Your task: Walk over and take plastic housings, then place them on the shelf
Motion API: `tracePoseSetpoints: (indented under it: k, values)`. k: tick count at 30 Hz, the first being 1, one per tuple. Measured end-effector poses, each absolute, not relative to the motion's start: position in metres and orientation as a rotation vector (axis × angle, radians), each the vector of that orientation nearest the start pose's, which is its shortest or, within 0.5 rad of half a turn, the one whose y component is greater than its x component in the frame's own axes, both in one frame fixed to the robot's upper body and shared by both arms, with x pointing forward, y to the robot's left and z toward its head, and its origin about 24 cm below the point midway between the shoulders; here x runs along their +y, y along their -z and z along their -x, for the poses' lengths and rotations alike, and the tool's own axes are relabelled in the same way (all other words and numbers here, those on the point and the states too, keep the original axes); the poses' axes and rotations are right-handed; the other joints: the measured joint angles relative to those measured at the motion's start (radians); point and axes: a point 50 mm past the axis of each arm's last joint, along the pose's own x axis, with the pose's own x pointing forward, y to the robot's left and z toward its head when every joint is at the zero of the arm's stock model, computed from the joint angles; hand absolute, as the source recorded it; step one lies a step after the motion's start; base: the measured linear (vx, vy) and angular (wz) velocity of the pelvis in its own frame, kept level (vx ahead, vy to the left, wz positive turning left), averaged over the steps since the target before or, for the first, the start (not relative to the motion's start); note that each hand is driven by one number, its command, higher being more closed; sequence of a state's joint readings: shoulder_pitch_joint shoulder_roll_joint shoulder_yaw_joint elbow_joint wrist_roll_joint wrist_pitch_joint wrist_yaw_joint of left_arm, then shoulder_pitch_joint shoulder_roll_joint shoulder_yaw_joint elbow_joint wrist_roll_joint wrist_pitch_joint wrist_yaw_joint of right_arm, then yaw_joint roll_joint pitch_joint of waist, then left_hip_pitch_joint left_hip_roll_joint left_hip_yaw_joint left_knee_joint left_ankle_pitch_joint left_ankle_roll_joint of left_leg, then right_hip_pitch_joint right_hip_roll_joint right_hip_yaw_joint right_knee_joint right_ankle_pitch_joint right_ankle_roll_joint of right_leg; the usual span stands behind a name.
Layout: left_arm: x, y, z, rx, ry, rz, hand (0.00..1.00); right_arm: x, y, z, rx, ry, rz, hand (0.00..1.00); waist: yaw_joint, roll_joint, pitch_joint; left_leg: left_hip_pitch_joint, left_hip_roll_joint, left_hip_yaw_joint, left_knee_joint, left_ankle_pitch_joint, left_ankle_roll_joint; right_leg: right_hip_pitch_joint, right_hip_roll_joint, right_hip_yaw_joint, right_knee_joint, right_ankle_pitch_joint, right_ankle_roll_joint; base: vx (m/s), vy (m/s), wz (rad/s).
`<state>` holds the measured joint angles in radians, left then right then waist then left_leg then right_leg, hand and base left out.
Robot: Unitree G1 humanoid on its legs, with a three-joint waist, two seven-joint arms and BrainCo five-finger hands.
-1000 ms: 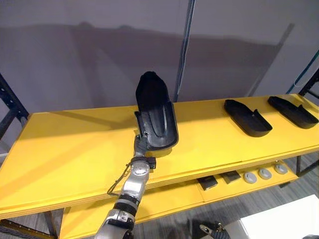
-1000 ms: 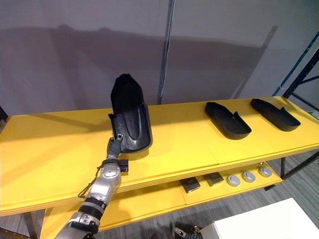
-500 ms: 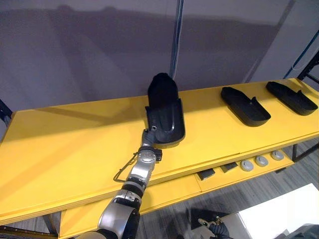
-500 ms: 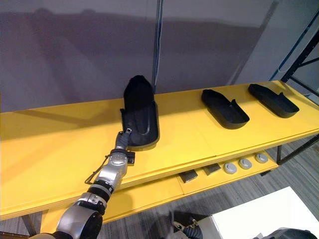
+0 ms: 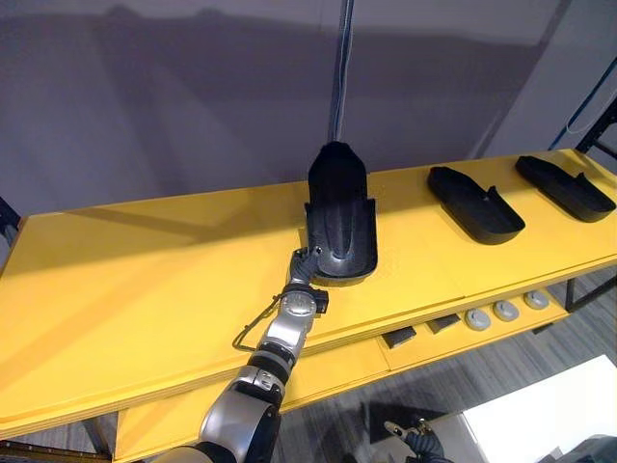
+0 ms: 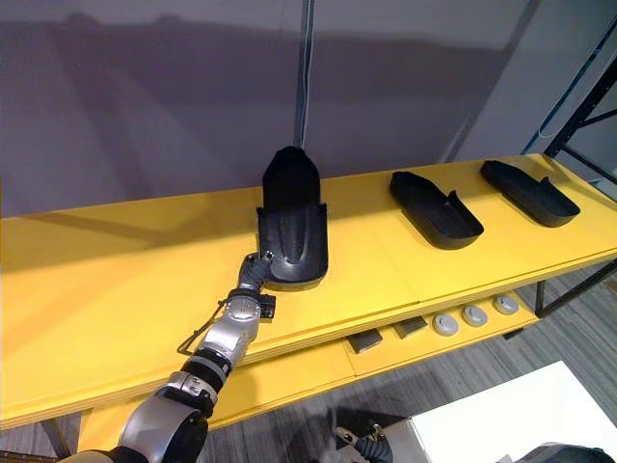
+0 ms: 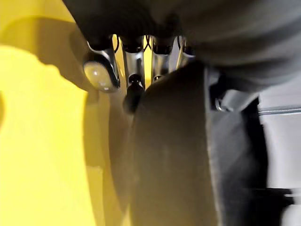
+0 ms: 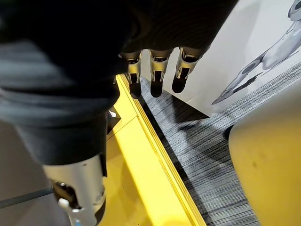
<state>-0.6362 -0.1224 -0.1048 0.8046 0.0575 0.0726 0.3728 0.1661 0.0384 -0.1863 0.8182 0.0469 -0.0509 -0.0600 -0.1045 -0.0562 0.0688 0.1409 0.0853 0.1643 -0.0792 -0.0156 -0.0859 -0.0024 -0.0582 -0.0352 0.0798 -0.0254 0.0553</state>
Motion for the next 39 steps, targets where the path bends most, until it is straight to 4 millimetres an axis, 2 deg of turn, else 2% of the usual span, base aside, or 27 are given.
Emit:
tracePoseSetpoints:
  k: [14,22,25,29,34,39]
  values:
    - [0.045,-0.037,-0.34,0.212,-0.007,-0.112,0.0,-0.173,0.147,-0.112,0.935,0.292,-0.117,0.0,-0.001,0.0,0.002,-0.002,-0.002,-0.009,0.002,0.003,-0.009,0.003,-0.003,-0.008,0.0,0.0,0.0,0.0,0.001,0.0]
    - [0.027,-0.04,-0.318,0.152,0.031,-0.07,0.0,-0.172,0.148,-0.112,0.942,0.286,-0.112,0.0,0.0,0.0,0.008,-0.003,-0.003,-0.024,0.004,0.005,-0.008,0.011,-0.006,-0.023,-0.002,0.0,0.0,0.0,0.002,0.04]
    - [0.015,-0.056,-0.311,0.077,0.066,-0.037,0.0,-0.172,0.147,-0.11,0.942,0.281,-0.1,0.0,0.012,0.0,0.013,-0.01,-0.003,-0.031,0.005,0.006,-0.007,0.01,-0.009,-0.029,0.003,-0.006,0.002,-0.03,0.002,0.09]
    - [0.013,-0.1,-0.309,-0.125,0.062,-0.014,0.0,-0.173,0.147,-0.11,0.936,0.277,-0.092,0.0,0.014,0.0,0.013,-0.01,-0.003,-0.032,0.006,0.005,-0.006,0.002,-0.01,-0.029,0.028,-0.022,0.002,0.0,0.0,0.01]
    - [0.015,-0.148,-0.301,-0.375,0.023,-0.03,0.0,-0.175,0.146,-0.105,0.926,0.286,-0.09,0.0,0.038,0.001,0.013,-0.008,-0.003,-0.028,0.008,0.003,-0.004,-0.001,-0.011,-0.033,0.054,-0.045,0.0,0.02,-0.002,0.05]
    - [0.017,-0.17,-0.293,-0.491,0.022,-0.036,0.0,-0.175,0.146,-0.105,0.922,0.284,-0.091,0.0,0.039,0.001,0.012,-0.011,-0.005,-0.024,0.016,-0.001,0.0,-0.001,-0.014,-0.034,0.055,-0.051,0.0,0.0,0.0,0.0]
